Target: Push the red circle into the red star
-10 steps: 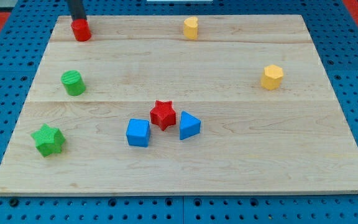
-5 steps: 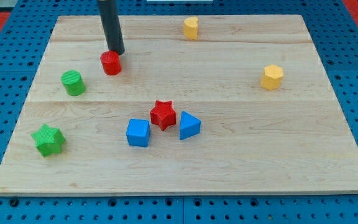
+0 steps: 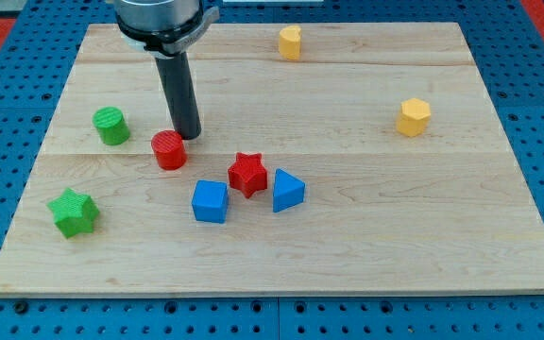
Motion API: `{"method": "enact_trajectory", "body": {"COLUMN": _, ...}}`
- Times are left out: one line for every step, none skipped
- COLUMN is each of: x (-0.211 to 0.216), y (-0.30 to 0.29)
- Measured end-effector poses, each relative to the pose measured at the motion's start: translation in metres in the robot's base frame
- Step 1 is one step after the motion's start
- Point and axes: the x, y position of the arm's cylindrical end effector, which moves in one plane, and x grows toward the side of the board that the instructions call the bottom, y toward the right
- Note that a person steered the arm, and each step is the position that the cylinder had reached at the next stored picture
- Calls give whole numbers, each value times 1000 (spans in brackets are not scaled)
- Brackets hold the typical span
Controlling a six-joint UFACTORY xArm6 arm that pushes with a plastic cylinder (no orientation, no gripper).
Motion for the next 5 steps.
{"method": "enact_trajectory", "body": {"x": 1, "y": -13}}
{"method": "enact_trajectory", "body": {"x": 4, "y": -39}}
{"method": "enact_trajectory", "body": {"x": 4, "y": -52}}
{"method": "enact_trajectory", "body": {"x": 11, "y": -61}}
{"method": "enact_trajectory", "body": {"x": 29, "y": -56}}
